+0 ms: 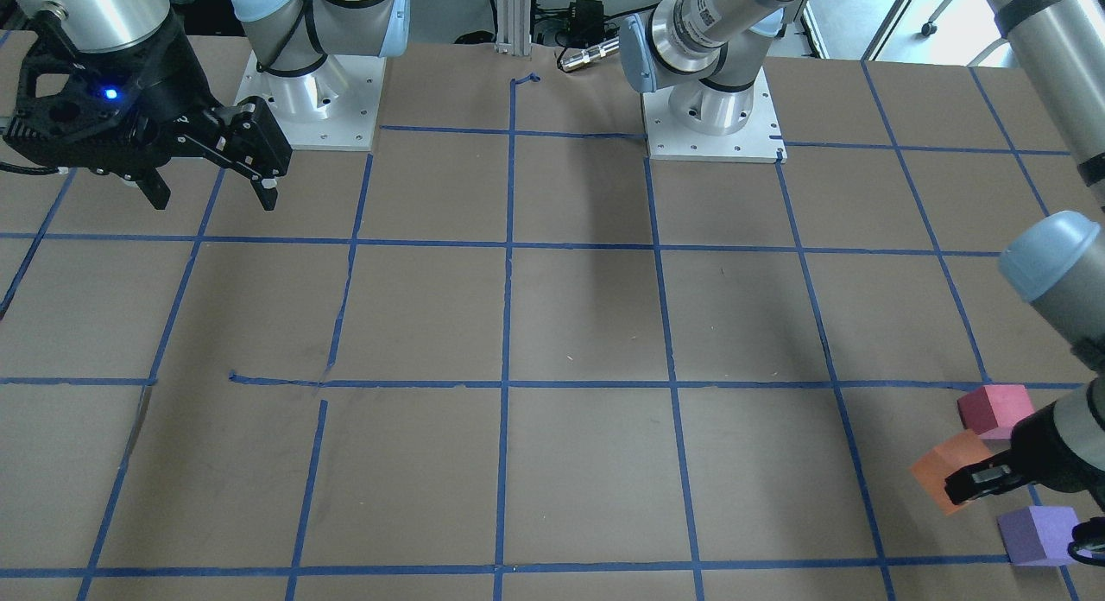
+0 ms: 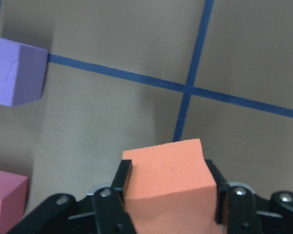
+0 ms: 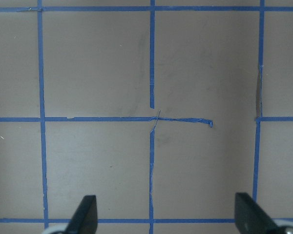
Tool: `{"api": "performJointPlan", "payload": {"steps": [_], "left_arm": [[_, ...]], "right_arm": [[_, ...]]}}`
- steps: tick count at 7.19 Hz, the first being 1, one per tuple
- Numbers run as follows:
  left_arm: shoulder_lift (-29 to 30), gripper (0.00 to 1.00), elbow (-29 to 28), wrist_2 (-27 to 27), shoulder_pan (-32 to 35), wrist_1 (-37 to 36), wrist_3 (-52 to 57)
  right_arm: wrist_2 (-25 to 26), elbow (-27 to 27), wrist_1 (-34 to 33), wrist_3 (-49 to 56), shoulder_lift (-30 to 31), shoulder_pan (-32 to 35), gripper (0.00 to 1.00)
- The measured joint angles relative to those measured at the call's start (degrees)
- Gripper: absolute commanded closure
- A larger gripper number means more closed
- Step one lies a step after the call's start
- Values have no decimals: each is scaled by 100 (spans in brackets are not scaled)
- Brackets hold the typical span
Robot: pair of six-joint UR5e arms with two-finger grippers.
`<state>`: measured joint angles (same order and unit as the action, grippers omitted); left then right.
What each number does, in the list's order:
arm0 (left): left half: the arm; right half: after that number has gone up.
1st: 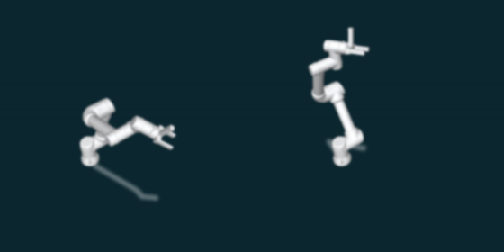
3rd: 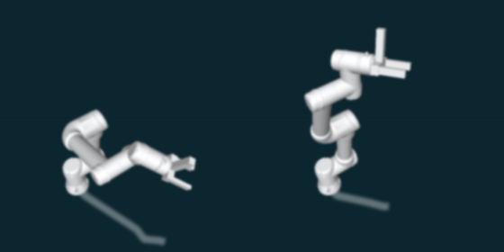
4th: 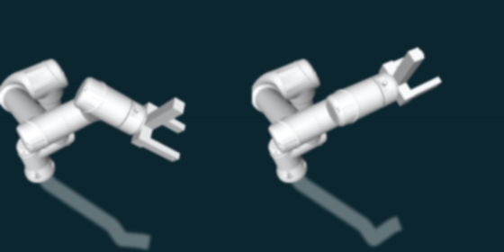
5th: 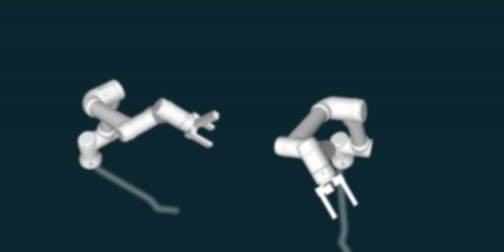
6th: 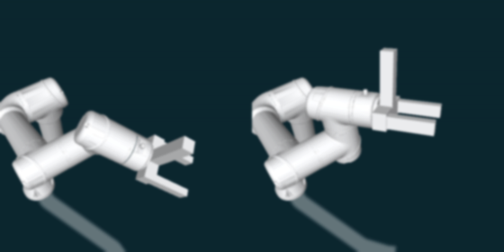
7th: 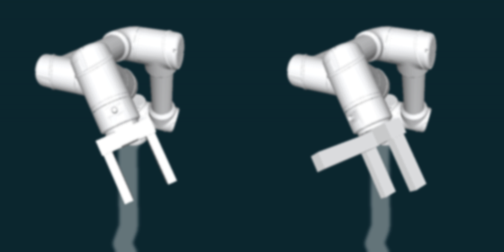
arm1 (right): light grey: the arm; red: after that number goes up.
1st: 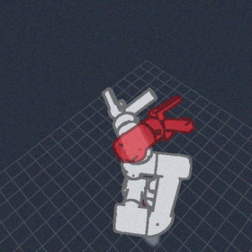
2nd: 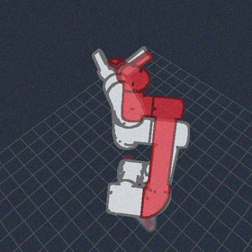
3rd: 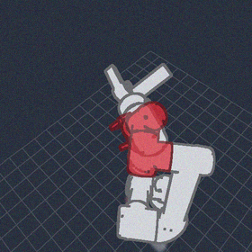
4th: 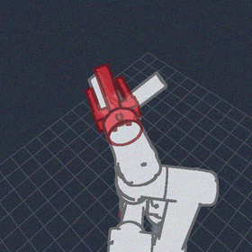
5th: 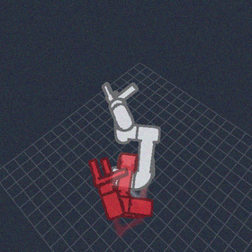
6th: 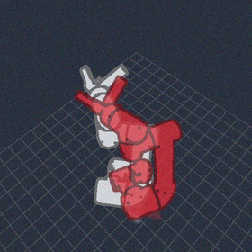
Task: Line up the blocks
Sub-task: 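Carry the orange cube with the left gripper toward the purple cube, then lower the orange cube between the purple and pink cubes, open left gripper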
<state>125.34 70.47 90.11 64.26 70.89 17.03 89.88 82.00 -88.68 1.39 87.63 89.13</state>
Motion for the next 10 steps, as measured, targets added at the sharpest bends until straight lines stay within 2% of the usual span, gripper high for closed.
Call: {"api": "performJointPlan", "payload": {"steps": [2,4,10], "left_arm": [[159,100,-187,60,-436,124,1049],[451,100,-403,69,-754,32,1643],[824,100,-439,92,-836,22,2504]], "right_arm": [[-5,0,0,-11,0,9,0],[-6,0,0,-7,0,9,0],[-6,0,0,2,0,11,0]]}}
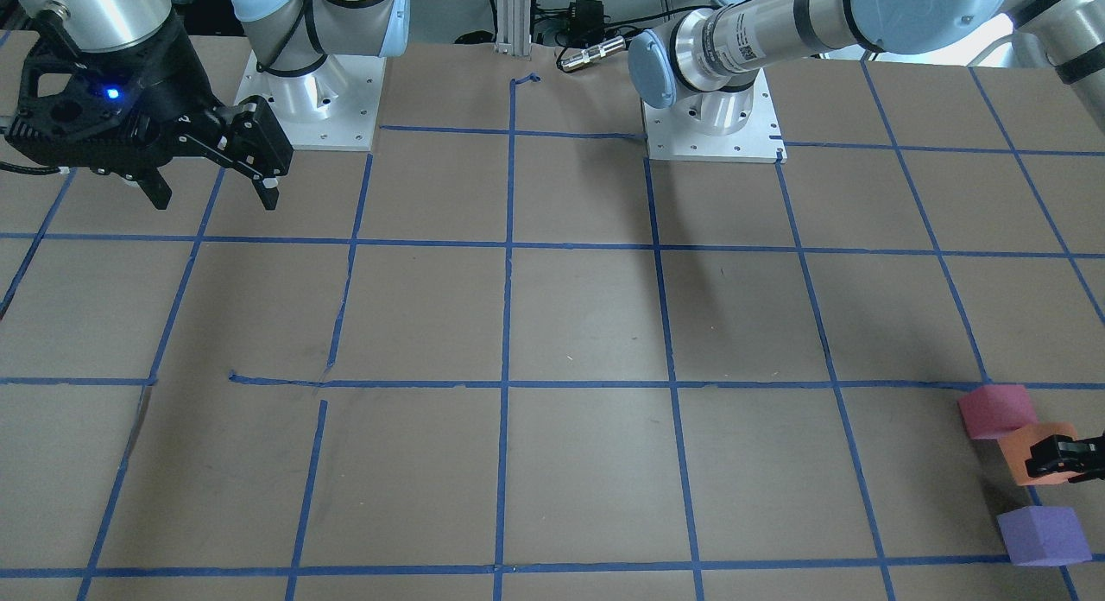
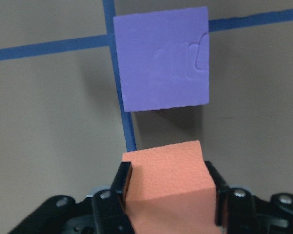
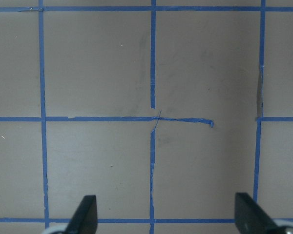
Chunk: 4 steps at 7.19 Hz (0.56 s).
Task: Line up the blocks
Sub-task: 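Lower the orange cube between the purple and pink cubes, open left gripper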
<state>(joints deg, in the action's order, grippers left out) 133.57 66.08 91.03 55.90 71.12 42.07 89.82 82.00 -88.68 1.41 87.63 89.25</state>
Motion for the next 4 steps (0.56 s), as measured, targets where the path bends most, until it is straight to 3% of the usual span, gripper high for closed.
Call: {"api": "performJointPlan", "payload": {"steps": [4], "left_arm": [[280,100,27,-76,5,-210,6]], "right_arm": [[0,0,6,0,2,1,0]]}}
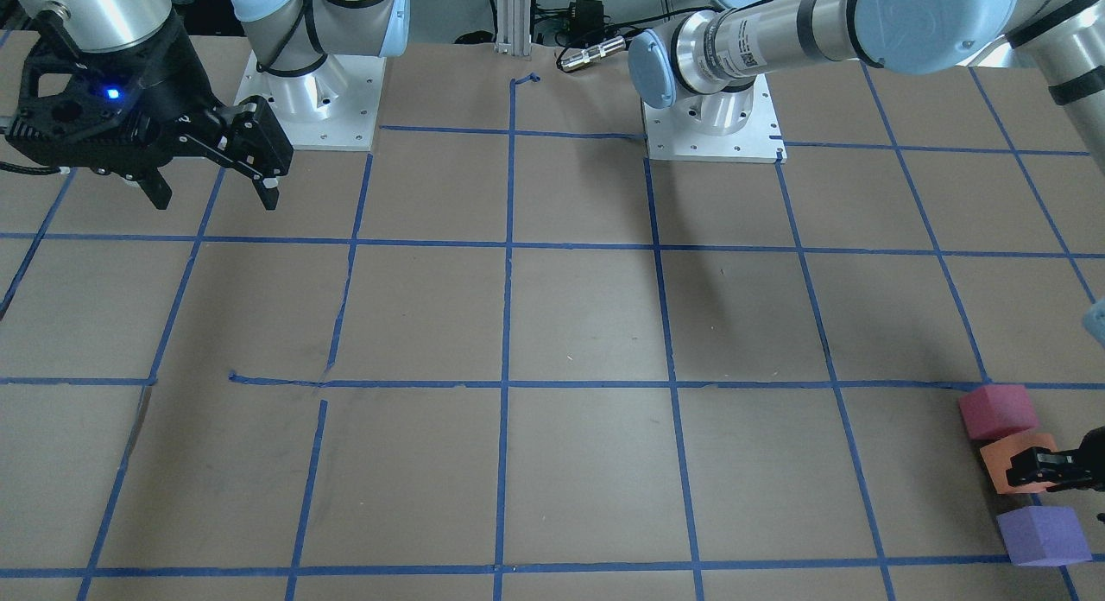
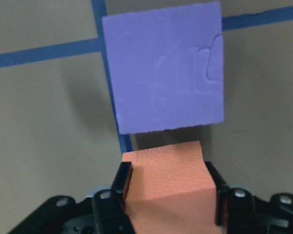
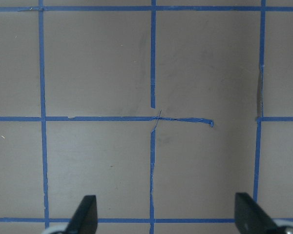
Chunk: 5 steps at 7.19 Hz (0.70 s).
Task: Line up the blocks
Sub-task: 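Lower the orange cube between the purple and pink cubes, open left gripper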
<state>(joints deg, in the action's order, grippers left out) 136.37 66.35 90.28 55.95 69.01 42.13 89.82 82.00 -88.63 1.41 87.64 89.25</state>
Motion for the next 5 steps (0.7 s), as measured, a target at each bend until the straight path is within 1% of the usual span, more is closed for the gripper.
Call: {"api": "performJointPlan", "payload": {"steps": [3,4,5], "left_arm": [[30,100,85,-17,11,-49,-32],[26,1,110,-18,12,-71,-31],[26,0,123,-21,12,-107,-32]], "right_arm": [[0,2,3,0,7,4,0],[0,6,3,0,6,4,0],[0,7,3,0,7,4,0]]}}
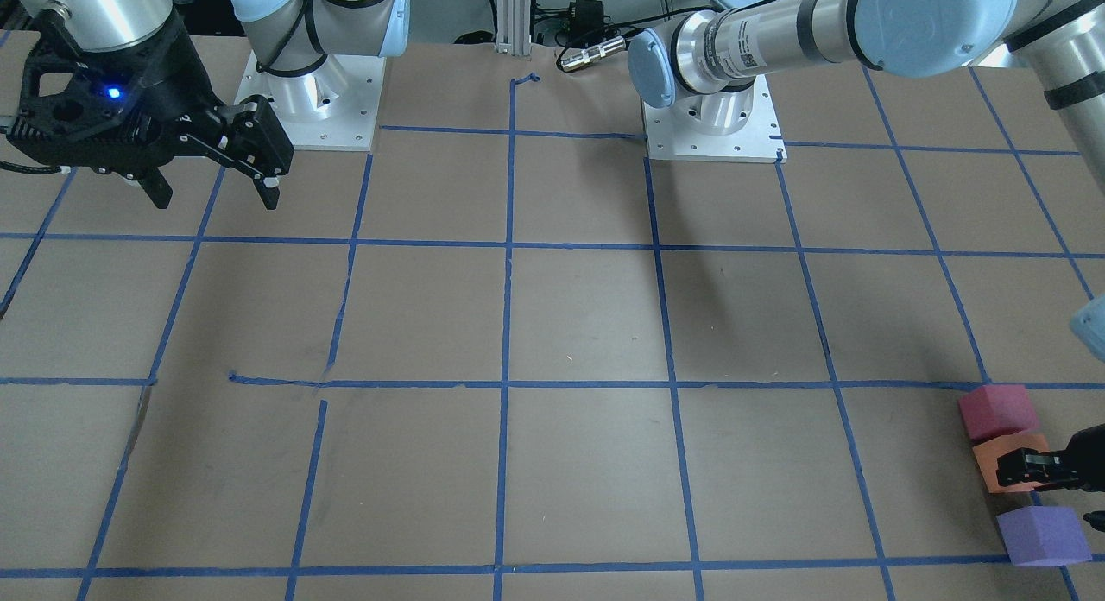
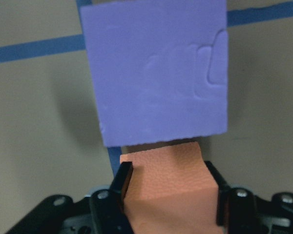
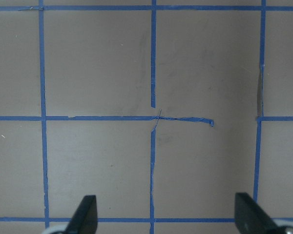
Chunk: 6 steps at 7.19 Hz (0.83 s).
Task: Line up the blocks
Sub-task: 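Lower the orange cube between the purple and pink cubes, open left gripper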
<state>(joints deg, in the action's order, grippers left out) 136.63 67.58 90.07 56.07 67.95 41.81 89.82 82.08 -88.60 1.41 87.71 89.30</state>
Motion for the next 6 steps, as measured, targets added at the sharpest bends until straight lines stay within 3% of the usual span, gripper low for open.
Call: {"api": "performJointPlan", "payload": {"steps": [3,6], "left_arm": [[-217,0,110,-96,50,-29,-124],[-985,0,335,-144,317,450,-226]], "right_arm": [[0,1,0,0,1,0,0],[0,2,0,0,1,7,0]]}}
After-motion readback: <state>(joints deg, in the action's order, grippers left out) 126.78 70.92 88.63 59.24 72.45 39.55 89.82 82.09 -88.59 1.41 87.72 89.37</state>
